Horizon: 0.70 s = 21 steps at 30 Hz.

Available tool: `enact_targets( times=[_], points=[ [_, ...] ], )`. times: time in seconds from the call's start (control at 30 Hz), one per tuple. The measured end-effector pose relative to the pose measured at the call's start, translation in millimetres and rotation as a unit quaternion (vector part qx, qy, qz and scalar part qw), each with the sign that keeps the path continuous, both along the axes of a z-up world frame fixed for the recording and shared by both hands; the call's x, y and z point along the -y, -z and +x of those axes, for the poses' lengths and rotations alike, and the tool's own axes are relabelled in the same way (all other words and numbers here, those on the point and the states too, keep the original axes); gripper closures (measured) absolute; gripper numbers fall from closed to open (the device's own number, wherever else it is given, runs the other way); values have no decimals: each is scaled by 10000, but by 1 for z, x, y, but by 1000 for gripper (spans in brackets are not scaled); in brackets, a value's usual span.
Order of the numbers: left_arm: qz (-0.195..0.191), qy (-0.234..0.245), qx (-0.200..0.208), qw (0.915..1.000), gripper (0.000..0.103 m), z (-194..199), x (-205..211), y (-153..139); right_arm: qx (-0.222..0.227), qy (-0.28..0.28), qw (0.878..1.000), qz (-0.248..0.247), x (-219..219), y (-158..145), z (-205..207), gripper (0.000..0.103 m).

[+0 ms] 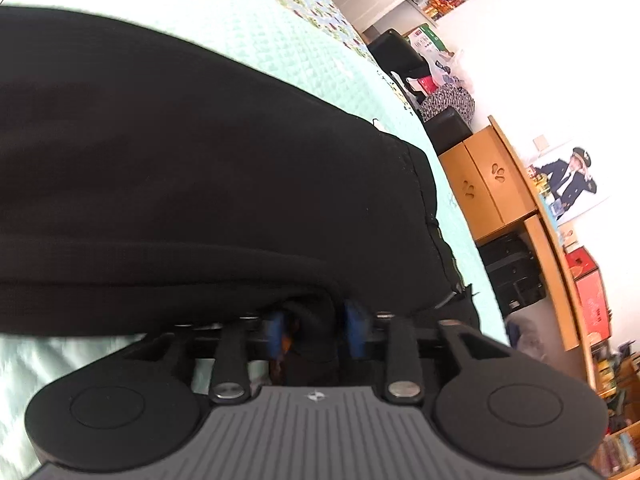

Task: Fold clothes
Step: 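Grasp the trouser edge with the left gripper while the right gripper holds the waistband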

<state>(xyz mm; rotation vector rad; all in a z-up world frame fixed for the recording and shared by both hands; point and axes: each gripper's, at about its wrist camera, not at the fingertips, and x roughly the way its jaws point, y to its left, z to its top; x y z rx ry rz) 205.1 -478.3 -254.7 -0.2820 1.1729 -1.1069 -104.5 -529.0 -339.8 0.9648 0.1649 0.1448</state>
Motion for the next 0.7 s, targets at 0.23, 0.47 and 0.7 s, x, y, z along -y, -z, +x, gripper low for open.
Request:
enact_targets(
  times=[0.23, 0.47, 0.7],
  points=[
    [-16, 99, -92, 9999, 35, -3, -15, 6, 10, 3, 10000, 14, 1, 0, -1, 23],
    [298, 402, 308, 9983, 78, -7, -13, 5, 12, -2, 10000, 16, 3, -1, 0, 23],
    [430, 115, 275, 9986, 65, -4, -23, 3, 18, -10, 10000, 16, 4, -2, -1, 23]
  ],
)
